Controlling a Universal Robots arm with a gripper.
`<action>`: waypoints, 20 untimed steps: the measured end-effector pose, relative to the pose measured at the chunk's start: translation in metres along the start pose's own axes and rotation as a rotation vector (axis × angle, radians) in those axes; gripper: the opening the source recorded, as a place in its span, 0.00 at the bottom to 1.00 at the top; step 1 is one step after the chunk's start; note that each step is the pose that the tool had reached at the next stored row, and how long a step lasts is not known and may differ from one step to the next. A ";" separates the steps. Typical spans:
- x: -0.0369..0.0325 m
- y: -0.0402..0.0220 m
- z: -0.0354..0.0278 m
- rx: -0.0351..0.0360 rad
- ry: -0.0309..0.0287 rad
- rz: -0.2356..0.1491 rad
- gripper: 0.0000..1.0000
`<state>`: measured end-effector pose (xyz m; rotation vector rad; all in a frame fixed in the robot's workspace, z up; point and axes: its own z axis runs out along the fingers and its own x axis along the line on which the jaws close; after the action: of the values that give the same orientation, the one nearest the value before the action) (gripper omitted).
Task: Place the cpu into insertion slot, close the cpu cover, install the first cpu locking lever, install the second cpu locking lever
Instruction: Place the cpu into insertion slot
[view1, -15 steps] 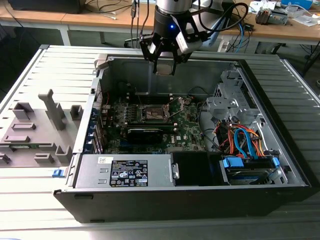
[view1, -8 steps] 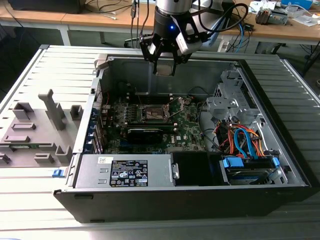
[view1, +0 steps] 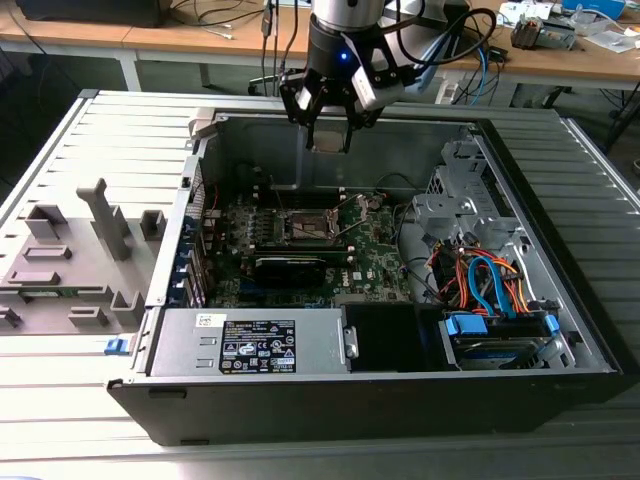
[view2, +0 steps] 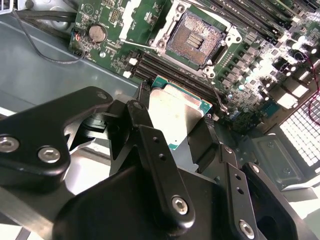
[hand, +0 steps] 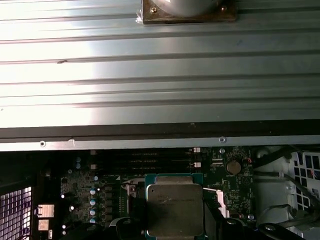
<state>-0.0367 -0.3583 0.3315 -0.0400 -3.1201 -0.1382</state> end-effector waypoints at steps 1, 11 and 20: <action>0.0000 -0.0001 0.0002 0.0000 0.0000 0.000 0.55; -0.0001 -0.0006 0.0023 -0.0001 0.0000 0.000 0.55; -0.0001 -0.0013 0.0044 0.0000 0.0000 0.000 0.55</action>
<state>-0.0367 -0.3593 0.3270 -0.0400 -3.1201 -0.1382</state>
